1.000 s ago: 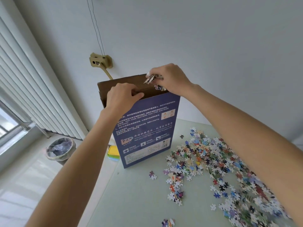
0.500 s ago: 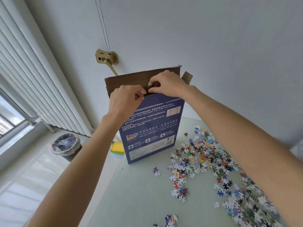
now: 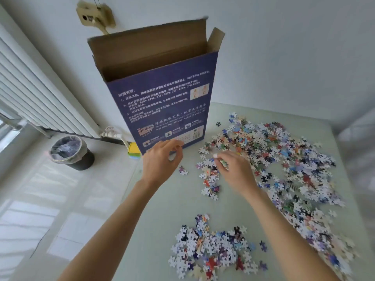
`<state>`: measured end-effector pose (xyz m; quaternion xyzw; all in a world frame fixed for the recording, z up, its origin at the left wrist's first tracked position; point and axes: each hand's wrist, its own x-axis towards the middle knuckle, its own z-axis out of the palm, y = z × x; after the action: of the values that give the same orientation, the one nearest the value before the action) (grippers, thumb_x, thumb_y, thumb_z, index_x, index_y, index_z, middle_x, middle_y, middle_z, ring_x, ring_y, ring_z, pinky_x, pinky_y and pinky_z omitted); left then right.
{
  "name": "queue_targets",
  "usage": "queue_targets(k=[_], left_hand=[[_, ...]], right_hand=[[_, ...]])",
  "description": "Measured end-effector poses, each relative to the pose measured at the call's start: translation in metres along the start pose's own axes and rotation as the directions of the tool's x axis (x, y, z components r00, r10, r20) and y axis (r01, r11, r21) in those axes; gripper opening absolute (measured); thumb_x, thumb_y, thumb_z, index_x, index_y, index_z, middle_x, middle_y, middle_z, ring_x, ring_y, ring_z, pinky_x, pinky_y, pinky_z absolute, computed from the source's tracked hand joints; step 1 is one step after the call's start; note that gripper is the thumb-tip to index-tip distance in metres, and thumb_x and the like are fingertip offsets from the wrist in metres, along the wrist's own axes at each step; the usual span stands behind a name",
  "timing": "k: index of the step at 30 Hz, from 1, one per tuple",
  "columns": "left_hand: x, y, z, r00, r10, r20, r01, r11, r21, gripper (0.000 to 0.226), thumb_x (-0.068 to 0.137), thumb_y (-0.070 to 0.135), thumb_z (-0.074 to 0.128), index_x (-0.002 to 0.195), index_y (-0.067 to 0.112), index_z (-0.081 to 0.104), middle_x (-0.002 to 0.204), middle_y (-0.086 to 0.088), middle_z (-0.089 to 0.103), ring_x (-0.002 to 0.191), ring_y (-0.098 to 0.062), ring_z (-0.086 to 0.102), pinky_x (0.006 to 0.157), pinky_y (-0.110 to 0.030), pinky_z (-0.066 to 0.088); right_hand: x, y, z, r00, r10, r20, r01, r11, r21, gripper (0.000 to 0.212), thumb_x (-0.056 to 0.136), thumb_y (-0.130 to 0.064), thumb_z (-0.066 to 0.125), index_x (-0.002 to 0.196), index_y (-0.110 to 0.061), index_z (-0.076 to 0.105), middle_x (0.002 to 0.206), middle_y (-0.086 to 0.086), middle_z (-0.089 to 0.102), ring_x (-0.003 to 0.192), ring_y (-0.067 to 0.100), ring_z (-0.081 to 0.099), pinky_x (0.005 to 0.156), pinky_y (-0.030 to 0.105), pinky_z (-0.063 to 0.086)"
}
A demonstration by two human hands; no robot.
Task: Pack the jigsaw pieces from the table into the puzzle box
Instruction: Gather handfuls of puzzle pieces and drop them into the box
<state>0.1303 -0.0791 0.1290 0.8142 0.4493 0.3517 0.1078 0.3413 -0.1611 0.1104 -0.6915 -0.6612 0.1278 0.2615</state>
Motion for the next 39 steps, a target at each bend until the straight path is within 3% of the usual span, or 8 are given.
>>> queue_targets(k=[4, 9, 16, 22, 28, 32, 36, 39], left_hand=[[-0.036, -0.021, 0.059, 0.828, -0.272, 0.490, 0.229, 0.962, 0.148, 0.045, 0.088, 0.035, 0.059, 0.131, 0.026, 0.048, 0.132, -0.001, 0.053, 0.117, -0.022, 0.051, 0.096, -0.036, 0.046], [-0.052, -0.033, 0.109, 0.612, -0.486, 0.625, 0.286, 0.872, 0.397, 0.075, 0.087, 0.040, 0.059, 0.146, 0.019, 0.019, 0.153, -0.007, 0.019, 0.136, -0.031, 0.025, 0.098, -0.042, 0.043], [-0.084, -0.037, 0.123, 0.600, -0.306, 0.739, 0.080, 0.942, 0.326, 0.074, 0.092, 0.044, 0.048, 0.149, 0.016, 0.010, 0.157, -0.001, 0.002, 0.145, -0.019, 0.001, 0.118, -0.035, 0.012], [-0.141, -0.013, 0.086, 0.571, -0.195, 0.797, 0.011, 0.973, 0.230, 0.074, 0.088, 0.058, 0.046, 0.147, 0.024, 0.019, 0.156, 0.007, 0.009, 0.144, -0.014, 0.006, 0.116, -0.036, 0.014], [-0.186, 0.003, 0.055, 0.498, -0.195, 0.845, -0.024, 0.971, 0.238, 0.105, 0.063, 0.073, 0.063, 0.147, 0.031, 0.017, 0.152, 0.007, 0.019, 0.139, -0.018, 0.017, 0.111, -0.040, 0.026], [-0.206, 0.010, 0.040, 0.512, -0.290, 0.808, 0.011, 0.943, 0.332, 0.124, 0.054, 0.067, 0.074, 0.148, 0.030, 0.003, 0.148, -0.005, 0.015, 0.133, -0.026, 0.020, 0.104, -0.043, 0.035], [-0.229, 0.009, 0.033, 0.466, -0.411, 0.784, 0.163, 0.910, 0.380, 0.128, 0.055, 0.053, 0.082, 0.148, 0.021, 0.001, 0.137, -0.011, 0.023, 0.116, -0.025, 0.034, 0.088, -0.034, 0.049], [-0.237, 0.015, 0.042, 0.497, -0.379, 0.781, 0.245, 0.924, 0.293, 0.123, 0.058, 0.044, 0.084, 0.148, 0.018, 0.005, 0.135, -0.012, 0.027, 0.113, -0.025, 0.041, 0.097, -0.033, 0.045]], right_hand=[[-0.045, 0.064, 0.039, 0.934, 0.227, 0.277, -0.205, 0.973, -0.107, 0.037, 0.094, -0.024, 0.051, 0.129, -0.014, 0.050, 0.130, 0.000, 0.053, 0.122, 0.016, 0.046, 0.099, 0.021, 0.033], [-0.049, 0.092, 0.061, 0.898, 0.291, 0.331, -0.269, 0.957, -0.112, 0.047, 0.092, -0.018, 0.053, 0.136, -0.008, 0.040, 0.143, 0.007, 0.040, 0.133, 0.019, 0.033, 0.109, 0.026, 0.024], [0.001, 0.083, 0.103, 0.869, 0.151, 0.471, -0.052, 0.975, -0.216, 0.054, 0.095, -0.039, 0.044, 0.142, -0.019, 0.030, 0.157, 0.002, 0.005, 0.144, 0.026, 0.000, 0.116, 0.047, 0.003], [-0.051, 0.059, 0.104, 0.832, 0.034, 0.554, 0.048, 0.990, -0.133, 0.046, 0.094, -0.038, 0.046, 0.134, -0.016, 0.043, 0.156, -0.001, 0.013, 0.143, 0.021, 0.007, 0.116, 0.043, 0.006], [-0.146, 0.034, 0.080, 0.801, 0.005, 0.599, 0.020, 0.999, -0.035, 0.049, 0.090, -0.035, 0.055, 0.135, -0.020, 0.044, 0.151, -0.005, 0.025, 0.140, 0.016, 0.017, 0.117, 0.038, 0.012], [-0.190, 0.040, 0.053, 0.881, 0.329, 0.340, -0.280, 0.942, -0.186, 0.061, 0.082, -0.030, 0.066, 0.137, -0.021, 0.040, 0.147, 0.005, 0.028, 0.135, 0.025, 0.024, 0.108, 0.044, 0.028], [-0.228, 0.050, 0.040, 0.623, 0.750, 0.222, -0.697, 0.661, -0.277, 0.075, 0.078, -0.029, 0.070, 0.139, -0.013, 0.030, 0.137, 0.020, 0.025, 0.122, 0.038, 0.029, 0.096, 0.045, 0.041], [-0.230, 0.036, 0.053, 0.594, 0.760, 0.263, -0.720, 0.648, -0.248, 0.072, 0.078, -0.024, 0.071, 0.136, -0.008, 0.032, 0.133, 0.019, 0.025, 0.118, 0.037, 0.029, 0.094, 0.035, 0.034]])
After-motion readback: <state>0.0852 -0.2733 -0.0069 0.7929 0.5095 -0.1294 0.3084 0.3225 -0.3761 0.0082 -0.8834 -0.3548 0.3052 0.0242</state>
